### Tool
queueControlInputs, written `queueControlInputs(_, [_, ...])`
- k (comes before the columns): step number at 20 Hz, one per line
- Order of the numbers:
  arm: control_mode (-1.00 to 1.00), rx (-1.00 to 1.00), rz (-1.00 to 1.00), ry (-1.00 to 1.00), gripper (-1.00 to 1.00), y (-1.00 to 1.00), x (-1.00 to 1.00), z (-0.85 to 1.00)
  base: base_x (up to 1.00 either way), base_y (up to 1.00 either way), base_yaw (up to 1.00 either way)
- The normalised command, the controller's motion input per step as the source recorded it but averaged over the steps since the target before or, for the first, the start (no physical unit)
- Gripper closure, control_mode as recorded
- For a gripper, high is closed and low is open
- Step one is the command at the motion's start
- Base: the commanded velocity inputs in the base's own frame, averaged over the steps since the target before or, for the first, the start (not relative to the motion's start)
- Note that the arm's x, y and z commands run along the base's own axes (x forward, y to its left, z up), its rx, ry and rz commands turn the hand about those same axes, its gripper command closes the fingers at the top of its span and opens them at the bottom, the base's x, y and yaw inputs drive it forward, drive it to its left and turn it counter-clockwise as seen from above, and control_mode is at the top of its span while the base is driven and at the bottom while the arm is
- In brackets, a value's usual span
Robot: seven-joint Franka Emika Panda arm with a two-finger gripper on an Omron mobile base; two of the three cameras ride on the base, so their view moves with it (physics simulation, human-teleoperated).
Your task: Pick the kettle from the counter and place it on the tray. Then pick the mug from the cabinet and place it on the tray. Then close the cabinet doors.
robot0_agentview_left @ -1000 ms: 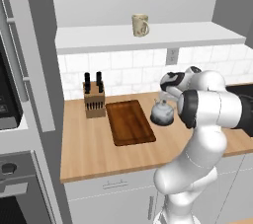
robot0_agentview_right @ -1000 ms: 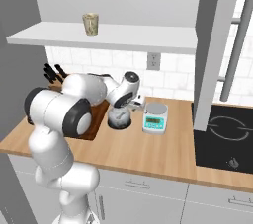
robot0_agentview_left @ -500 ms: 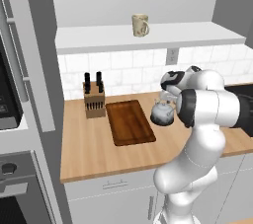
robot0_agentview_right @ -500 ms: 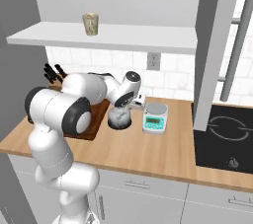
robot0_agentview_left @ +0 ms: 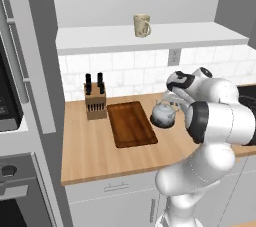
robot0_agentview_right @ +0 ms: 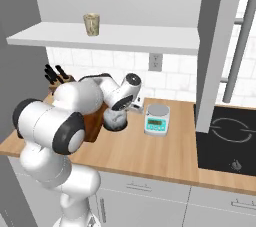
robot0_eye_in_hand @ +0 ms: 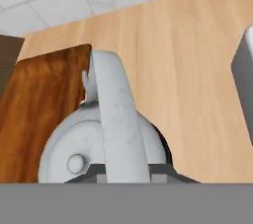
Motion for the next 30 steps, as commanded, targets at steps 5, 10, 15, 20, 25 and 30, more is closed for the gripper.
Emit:
queueControlInputs(5, [-1.00, 0.12, -0.02, -0.13, 1.00, 0.42, -0.60, 0.33, 0.00, 0.00, 0.00])
queueControlInputs(10, [-1.00, 0.00, -0.12, -0.15, 1.00, 0.70, -0.22, 0.44, 0.00, 0.00, 0.00])
queueControlInputs(15, [-1.00, -0.09, -0.24, -0.09, 1.00, 0.86, 0.19, 0.17, 0.00, 0.00, 0.00])
queueControlInputs(20, [-1.00, -0.08, -0.22, 0.00, 1.00, 0.64, 0.60, 0.00, 0.00, 0.00, 0.00])
queueControlInputs(25, [-1.00, -0.01, -0.09, 0.02, 1.00, 0.38, 0.45, 0.00, 0.00, 0.00, 0.00])
queueControlInputs(30, [-1.00, 0.01, 0.00, 0.09, 1.00, 0.19, 0.32, 0.00, 0.00, 0.00, 0.00])
